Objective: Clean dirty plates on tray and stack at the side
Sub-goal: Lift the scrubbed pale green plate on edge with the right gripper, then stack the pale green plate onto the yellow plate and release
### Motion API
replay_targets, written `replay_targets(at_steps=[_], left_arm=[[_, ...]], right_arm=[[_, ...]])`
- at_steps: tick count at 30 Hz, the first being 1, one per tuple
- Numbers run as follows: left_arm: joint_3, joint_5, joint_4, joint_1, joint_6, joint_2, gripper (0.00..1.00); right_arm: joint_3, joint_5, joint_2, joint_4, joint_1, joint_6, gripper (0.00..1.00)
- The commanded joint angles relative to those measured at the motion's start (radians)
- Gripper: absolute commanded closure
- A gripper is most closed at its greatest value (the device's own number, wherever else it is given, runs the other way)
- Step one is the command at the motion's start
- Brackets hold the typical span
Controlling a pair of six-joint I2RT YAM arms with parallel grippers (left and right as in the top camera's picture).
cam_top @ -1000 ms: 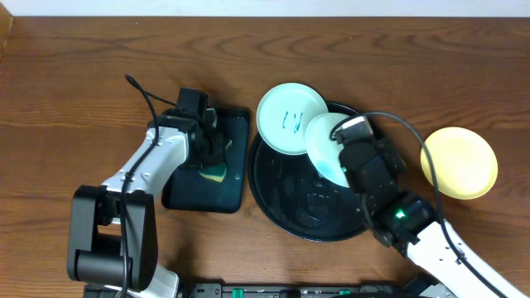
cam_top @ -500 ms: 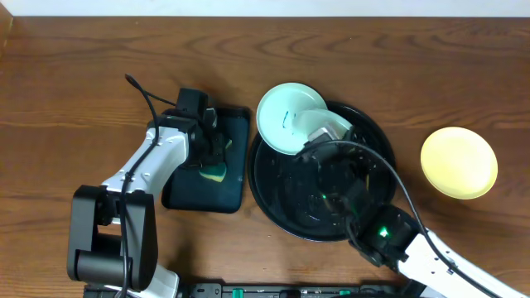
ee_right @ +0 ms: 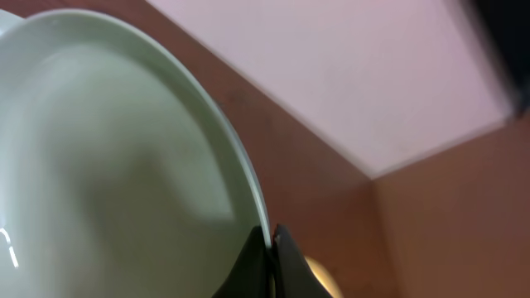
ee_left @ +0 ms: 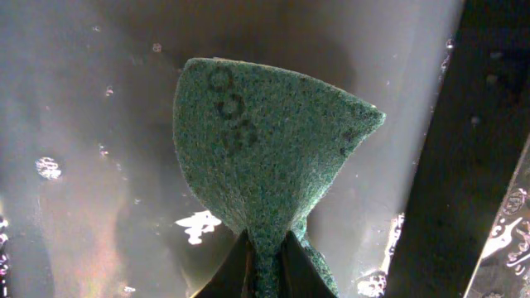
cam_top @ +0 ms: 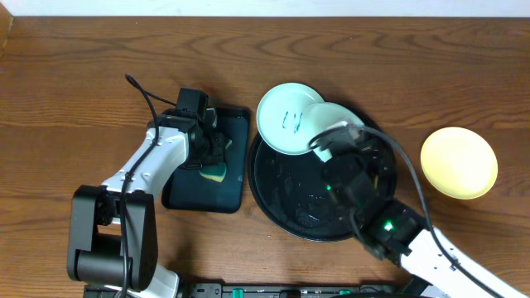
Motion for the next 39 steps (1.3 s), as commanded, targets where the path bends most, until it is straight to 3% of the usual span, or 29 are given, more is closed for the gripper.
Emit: replay_targets(at_steps=[1, 6, 17, 23, 30, 31, 33, 39], left_arm=[[-0.009, -0.017, 0.0, 0.002, 0.016, 0.005, 0.91], [-0.009, -0.017, 0.0, 0.002, 0.016, 0.005, 0.92], [-0.009, -0.017, 0.0, 0.002, 0.016, 0.005, 0.92], [-0.009, -0.017, 0.0, 0.002, 0.016, 0.005, 0.91], [-0.009, -0.017, 0.0, 0.002, 0.016, 0.005, 0.92], [-0.009, -0.017, 0.0, 0.002, 0.016, 0.005, 0.92], [-0.009, -0.017, 0.0, 0.002, 0.016, 0.005, 0.91], [-0.009, -0.017, 0.001, 0.002, 0.016, 0.005, 0.91]], right_arm=[[0.016, -0.162, 0.003, -0.072, -0.122, 0.383, 0.99], [0.016, -0.43, 0.044, -0.167, -0.374, 0.617, 0.99], [0.015, -1.024, 0.24, -0.14, -1.015, 0.733, 0.99], [0.016, -1.092, 0.315, -0.137, -1.255, 0.809, 0.99], [0.015, -1.098, 0.353, -0.137, -1.407, 0.857, 0.98], [0.015, -1.1, 0.353, -0.137, -1.414, 0.857, 0.92], [0.015, -1.101, 0.353, -0.137, -1.421, 0.856, 0.69], [0.015, -1.324, 0.353, -0.128, -1.415, 0.816, 0.55]])
